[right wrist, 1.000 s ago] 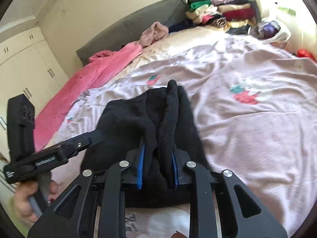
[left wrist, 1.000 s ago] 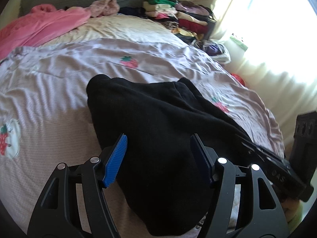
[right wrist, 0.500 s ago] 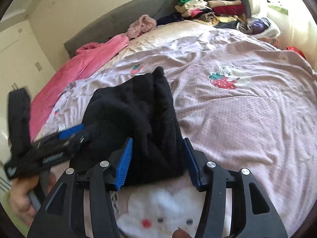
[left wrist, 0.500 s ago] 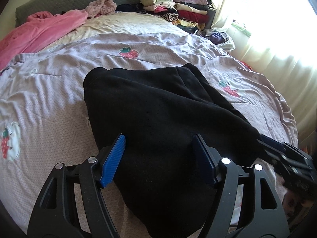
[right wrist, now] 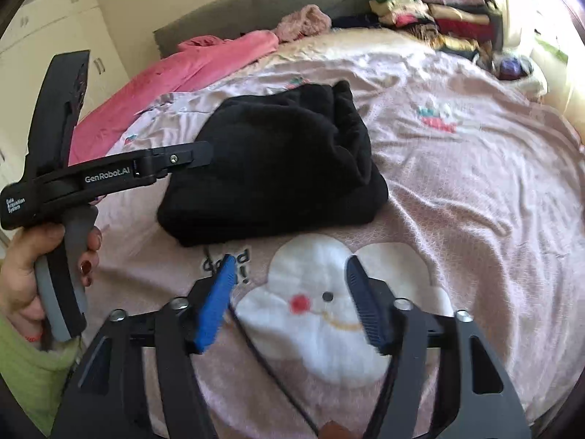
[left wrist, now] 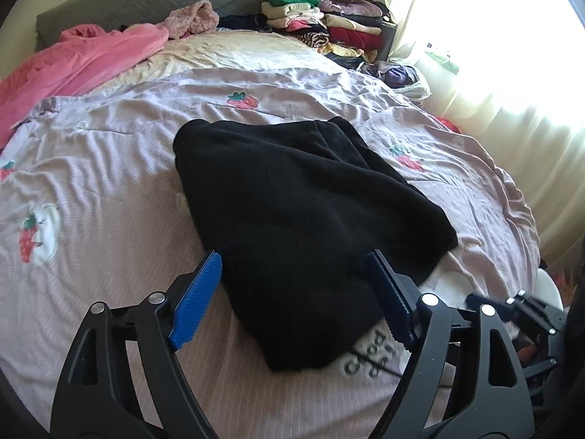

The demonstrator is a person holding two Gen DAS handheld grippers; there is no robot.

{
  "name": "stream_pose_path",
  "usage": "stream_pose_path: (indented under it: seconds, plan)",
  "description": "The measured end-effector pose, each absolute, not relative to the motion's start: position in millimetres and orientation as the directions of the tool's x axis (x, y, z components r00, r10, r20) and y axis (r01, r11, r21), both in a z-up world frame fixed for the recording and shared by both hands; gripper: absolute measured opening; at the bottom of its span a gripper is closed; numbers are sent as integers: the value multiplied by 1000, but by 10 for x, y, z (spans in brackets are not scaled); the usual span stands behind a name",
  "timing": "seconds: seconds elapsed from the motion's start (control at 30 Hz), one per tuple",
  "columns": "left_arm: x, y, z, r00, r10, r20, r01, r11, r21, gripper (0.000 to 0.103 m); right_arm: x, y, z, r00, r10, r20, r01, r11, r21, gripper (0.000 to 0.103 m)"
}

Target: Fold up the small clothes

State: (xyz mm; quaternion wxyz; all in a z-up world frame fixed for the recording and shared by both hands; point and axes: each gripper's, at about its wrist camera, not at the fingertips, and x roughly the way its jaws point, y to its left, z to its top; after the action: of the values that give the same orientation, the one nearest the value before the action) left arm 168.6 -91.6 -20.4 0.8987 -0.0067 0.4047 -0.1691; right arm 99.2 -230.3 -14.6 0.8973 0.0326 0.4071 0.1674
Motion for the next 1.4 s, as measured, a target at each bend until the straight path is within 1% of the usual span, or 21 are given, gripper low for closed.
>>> stream_pose_path:
  seconds: [0.1, 0.17, 0.2, 0.23, 0.27, 0.37, 0.4, 0.67, 0.77, 1.0, 1.4]
  plan:
    - [1552, -893, -156, 622, -314, -717, 298, 942, -154, 74, 882, -2266, -94, 628, 311, -713, -284, 945, 162, 71]
    - [1452, -888, -114, 631, -312, -710, 298, 943, -150, 80, 798, -2244, -49, 644, 294, -706, -287, 949, 134, 72]
    - [1409, -883, -94, 635, -310, -707, 297, 943, -147, 87, 787, -2241, -28, 649, 289, -704, -287, 950, 126, 76]
    - [1358, -876, -63, 641, -309, -702, 298, 944, -144, 87, 741, -2234, -1, 660, 279, -697, -286, 952, 110, 85]
    - [1302, -862, -30, 647, -310, -697, 300, 943, -141, 87, 694, -2231, 26, 673, 269, -688, -283, 954, 96, 97]
    - [1181, -832, 27, 653, -307, -693, 301, 944, -135, 88, 575, -2226, 87, 694, 259, -672, -284, 956, 75, 97]
    - [1145, -829, 37, 652, -306, -694, 302, 944, -133, 94, 549, -2224, 105, 702, 252, -666, -281, 958, 67, 97]
    - [784, -784, 72, 666, -293, -686, 300, 947, -113, 94, 395, -2285, 240, 747, 227, -624, -250, 967, 52, 98]
    - [696, -737, 44, 665, -294, -687, 288, 949, -128, 94, 350, -2297, 251, 756, 213, -619, -240, 970, 42, 98]
    - [556, -637, -45, 657, -278, -701, 238, 958, -157, 94, 304, -2290, 239, 752, 208, -625, -233, 971, 42, 98]
    - [474, -543, -166, 643, -240, -727, 188, 970, -153, 94, 305, -2276, 196, 745, 180, -643, -202, 979, 39, 98]
